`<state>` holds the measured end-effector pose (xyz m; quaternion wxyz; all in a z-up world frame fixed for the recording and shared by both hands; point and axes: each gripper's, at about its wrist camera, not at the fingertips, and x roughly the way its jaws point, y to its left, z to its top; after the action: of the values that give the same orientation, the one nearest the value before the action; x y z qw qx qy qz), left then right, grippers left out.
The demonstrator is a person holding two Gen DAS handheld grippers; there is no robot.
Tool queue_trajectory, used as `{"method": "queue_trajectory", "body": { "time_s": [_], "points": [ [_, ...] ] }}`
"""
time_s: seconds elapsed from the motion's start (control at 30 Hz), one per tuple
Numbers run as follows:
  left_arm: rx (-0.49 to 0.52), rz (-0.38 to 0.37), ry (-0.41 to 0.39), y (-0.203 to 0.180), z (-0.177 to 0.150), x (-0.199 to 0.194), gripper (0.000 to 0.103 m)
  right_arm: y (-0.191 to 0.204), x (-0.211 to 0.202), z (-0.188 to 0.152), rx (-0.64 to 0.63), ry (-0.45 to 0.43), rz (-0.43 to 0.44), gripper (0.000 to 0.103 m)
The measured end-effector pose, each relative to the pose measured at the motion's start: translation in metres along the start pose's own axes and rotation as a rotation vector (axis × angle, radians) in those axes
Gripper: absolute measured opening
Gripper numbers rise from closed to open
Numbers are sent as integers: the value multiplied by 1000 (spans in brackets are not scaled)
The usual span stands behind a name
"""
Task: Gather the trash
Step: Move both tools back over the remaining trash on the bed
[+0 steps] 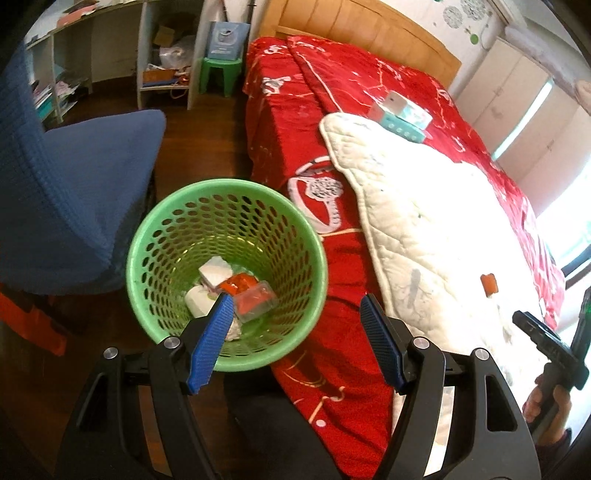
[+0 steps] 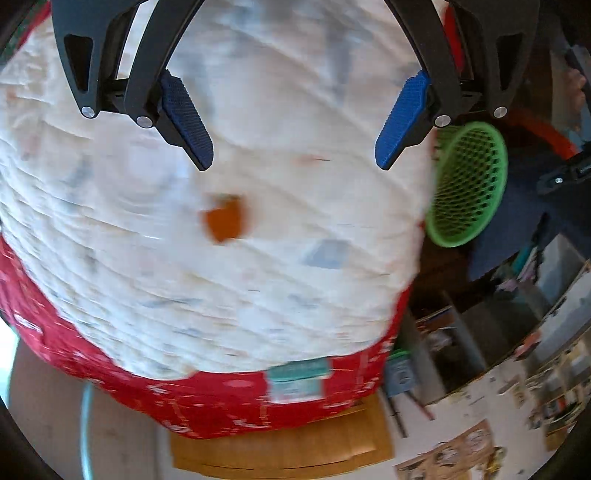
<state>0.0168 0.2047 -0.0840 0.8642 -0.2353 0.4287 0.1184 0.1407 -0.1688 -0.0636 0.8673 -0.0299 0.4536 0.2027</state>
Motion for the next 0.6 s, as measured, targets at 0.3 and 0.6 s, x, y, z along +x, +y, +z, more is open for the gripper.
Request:
{"method": "queue_trajectory", "body": {
  "time_s": [0.3,0.6],
  "points": [
    [52,-5,38,-33,-2,16,70,-83,-1,-8,32,20,-138,92],
    [102,-20,63,-65,-1,29,72,-92,26,-11,-3,76,-150,93]
  ]
}}
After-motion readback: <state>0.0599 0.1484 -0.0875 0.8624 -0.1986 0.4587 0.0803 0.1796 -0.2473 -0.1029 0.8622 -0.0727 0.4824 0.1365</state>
